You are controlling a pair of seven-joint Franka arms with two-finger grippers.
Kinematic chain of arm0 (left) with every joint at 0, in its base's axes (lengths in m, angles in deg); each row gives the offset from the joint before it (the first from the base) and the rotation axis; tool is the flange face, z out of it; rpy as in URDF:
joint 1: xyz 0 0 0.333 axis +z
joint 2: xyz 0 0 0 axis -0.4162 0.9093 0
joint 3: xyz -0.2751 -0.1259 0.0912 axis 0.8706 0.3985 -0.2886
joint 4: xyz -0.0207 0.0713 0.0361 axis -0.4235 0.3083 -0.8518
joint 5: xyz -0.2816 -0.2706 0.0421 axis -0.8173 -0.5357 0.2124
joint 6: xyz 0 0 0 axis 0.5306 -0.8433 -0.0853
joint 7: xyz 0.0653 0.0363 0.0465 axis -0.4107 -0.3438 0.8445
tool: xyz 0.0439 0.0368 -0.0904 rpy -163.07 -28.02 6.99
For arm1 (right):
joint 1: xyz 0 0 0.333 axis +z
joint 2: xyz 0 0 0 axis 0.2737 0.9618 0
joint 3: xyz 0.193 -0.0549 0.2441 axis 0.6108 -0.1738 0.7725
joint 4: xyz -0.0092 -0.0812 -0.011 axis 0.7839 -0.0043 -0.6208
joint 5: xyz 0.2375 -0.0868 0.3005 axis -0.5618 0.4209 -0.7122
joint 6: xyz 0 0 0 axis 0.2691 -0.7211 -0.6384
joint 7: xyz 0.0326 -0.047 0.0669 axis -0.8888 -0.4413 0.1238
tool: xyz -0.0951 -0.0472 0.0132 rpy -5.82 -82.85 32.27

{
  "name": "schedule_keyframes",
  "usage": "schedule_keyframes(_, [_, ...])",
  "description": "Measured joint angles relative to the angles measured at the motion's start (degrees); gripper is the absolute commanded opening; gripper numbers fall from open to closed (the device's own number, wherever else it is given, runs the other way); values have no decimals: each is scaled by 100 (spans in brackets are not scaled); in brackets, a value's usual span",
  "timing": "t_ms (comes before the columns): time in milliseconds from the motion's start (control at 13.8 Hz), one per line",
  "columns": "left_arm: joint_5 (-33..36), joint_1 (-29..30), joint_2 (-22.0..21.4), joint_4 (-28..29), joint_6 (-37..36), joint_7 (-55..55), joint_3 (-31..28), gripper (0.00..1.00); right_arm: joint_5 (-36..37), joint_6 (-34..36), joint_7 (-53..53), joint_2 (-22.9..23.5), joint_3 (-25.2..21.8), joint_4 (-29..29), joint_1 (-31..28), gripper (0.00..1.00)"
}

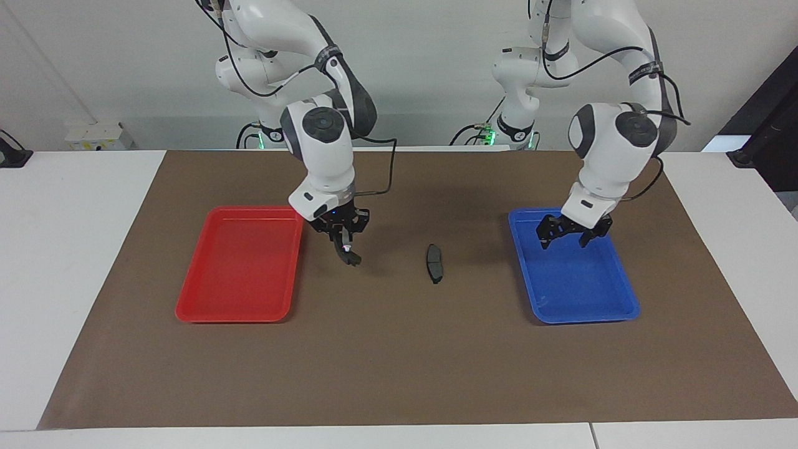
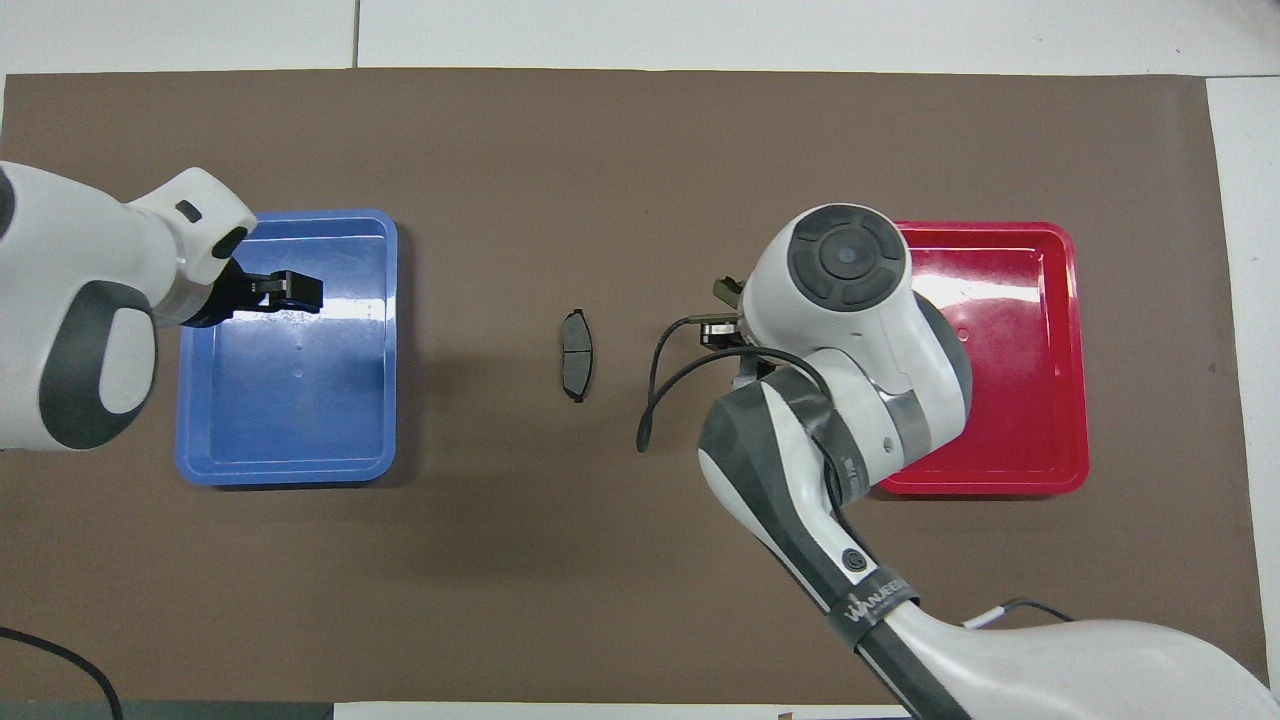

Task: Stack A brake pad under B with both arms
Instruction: 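Withdraw the left gripper while the right gripper carries the curved pad toward the flat pad, then lower the curved pad onto the flat pad and open the right gripper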

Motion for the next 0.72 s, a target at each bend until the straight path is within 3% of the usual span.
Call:
schedule_keyframes(289, [0, 526, -158, -988, -1416, -679, -9, 99, -171, -105, 591, 966, 1, -907, 517, 0])
schedule_keyframes(506, [0, 659, -159, -1753, -2311, -887, -10, 99, -187, -446, 771, 1265, 1, -1024, 747, 0])
schedule_keyframes(723, [0, 656, -157, -2133, -2801, -898, 13, 99, -187, -543, 806, 1373, 3, -1052, 918, 0])
